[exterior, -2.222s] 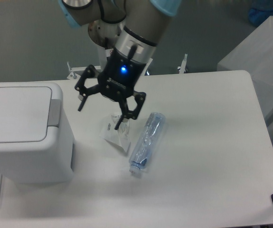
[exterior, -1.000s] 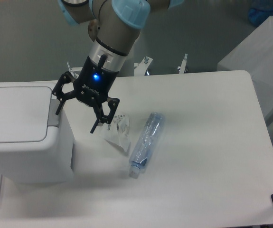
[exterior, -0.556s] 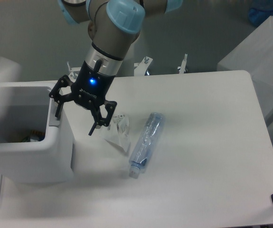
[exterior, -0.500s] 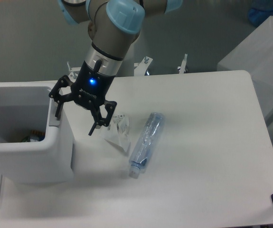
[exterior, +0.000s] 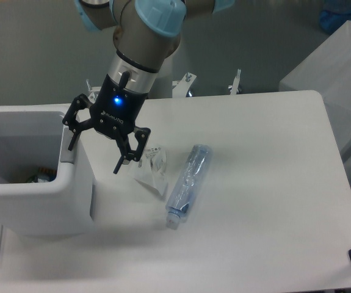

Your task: Open the trash can

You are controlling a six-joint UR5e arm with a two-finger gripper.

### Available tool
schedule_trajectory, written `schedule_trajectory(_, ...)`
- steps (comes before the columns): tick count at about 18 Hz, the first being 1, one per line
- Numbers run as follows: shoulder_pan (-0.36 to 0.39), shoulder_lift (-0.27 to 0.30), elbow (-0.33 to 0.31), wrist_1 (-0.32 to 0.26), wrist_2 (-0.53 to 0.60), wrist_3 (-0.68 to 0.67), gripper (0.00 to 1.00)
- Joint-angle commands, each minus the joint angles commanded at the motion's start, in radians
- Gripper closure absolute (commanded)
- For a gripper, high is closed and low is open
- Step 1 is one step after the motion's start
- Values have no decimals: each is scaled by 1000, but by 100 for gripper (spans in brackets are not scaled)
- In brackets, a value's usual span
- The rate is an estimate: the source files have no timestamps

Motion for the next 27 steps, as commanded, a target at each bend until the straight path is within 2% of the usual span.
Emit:
schedule_trajectory(2,47,-24,31,0,0,0,0)
schedule_trajectory(4,58,-70,77,2,20,3,0)
schedule_trajectory(8,112,-179,146,2,156,37,0)
schedule_trajectory(11,112,-244,201,-2,213,40,0)
schedule_trajectory(14,138,-302,220,2,265,43,0)
schedule_trajectory(16,166,-308,201,-5,299,99,0)
schedule_trajectory(18,202,-305,174,-14,321,242,0)
schedule_trajectory(20,207,-311,151,-14,337,352,0)
schedule_trajectory(23,207,-310,141,-17,386,414,0)
schedule_trajectory(25,206,-308,137,-43,437,443,0)
schedule_trajectory(27,207,-307,163,-104,509,512,0)
